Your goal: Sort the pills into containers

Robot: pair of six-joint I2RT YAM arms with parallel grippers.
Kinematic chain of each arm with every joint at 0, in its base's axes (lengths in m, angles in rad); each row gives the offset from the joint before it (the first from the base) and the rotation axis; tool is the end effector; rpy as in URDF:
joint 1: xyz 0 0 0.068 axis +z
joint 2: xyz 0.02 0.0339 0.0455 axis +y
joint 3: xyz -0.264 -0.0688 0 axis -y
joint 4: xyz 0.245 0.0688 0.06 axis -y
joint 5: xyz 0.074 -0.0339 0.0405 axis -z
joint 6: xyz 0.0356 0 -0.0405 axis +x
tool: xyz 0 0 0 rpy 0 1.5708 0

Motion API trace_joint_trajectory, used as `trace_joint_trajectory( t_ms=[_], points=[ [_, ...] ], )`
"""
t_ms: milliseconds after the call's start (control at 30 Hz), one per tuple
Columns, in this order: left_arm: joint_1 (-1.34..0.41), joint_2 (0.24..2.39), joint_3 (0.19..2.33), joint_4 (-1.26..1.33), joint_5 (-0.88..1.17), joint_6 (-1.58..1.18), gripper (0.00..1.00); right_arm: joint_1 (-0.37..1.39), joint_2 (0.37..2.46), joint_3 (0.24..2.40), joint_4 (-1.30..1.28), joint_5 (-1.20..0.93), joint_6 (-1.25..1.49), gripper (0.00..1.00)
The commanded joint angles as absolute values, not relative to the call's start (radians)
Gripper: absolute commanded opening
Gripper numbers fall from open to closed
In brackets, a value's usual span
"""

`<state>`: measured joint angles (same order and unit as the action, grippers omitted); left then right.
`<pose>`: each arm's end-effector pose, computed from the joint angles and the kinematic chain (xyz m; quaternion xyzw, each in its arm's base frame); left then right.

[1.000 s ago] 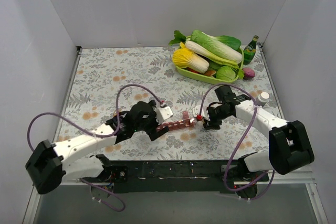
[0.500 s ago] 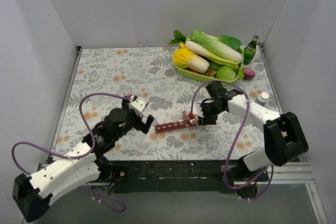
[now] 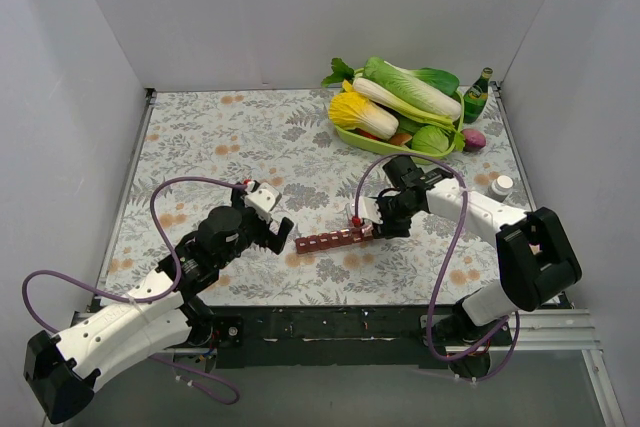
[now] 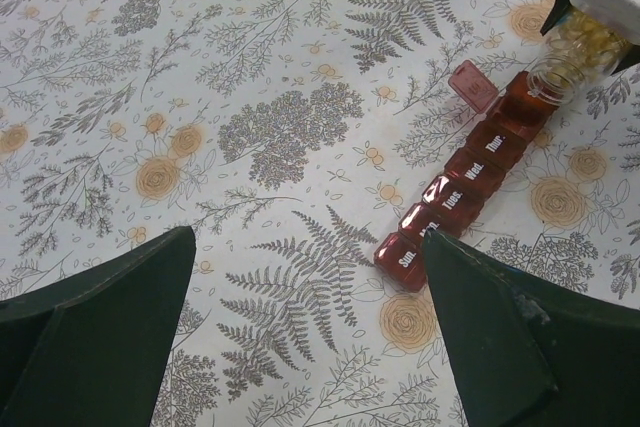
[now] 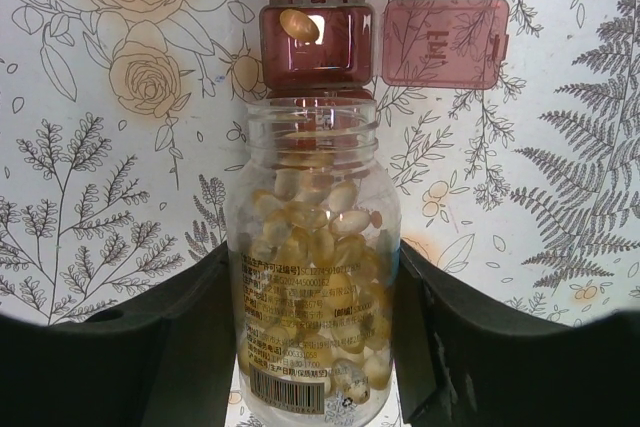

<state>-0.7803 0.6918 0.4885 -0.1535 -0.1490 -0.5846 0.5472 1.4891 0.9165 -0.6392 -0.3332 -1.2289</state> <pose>0.1253 -0.1166 0.2531 0.0378 0.8193 -0.3113 0.4800 0.2285 0.1529 0.1935 -0.7715 0.5892 0.0949 0.2205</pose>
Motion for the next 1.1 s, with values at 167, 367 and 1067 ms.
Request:
trace_joint_trajectory(
  t_ms=[167,367,1067],
  points=[
    [-0.778,0.660,0.494,-0.147,-0.230,-0.588,0.98,0.577,1.511,0.977,-0.661,-0.276,-1.195,0.01],
    [-0.778,0.649,0.494,-0.150,-0.241,-0.588,0.98,0.594,1.520,0.986,-0.666,-0.250,-1.181,0.01],
    [-0.778,0.634,0.492,-0.149,-0.227,-0.583,0.98,0.635,1.528,1.006,-0.680,-0.190,-1.157,0.01]
  ],
)
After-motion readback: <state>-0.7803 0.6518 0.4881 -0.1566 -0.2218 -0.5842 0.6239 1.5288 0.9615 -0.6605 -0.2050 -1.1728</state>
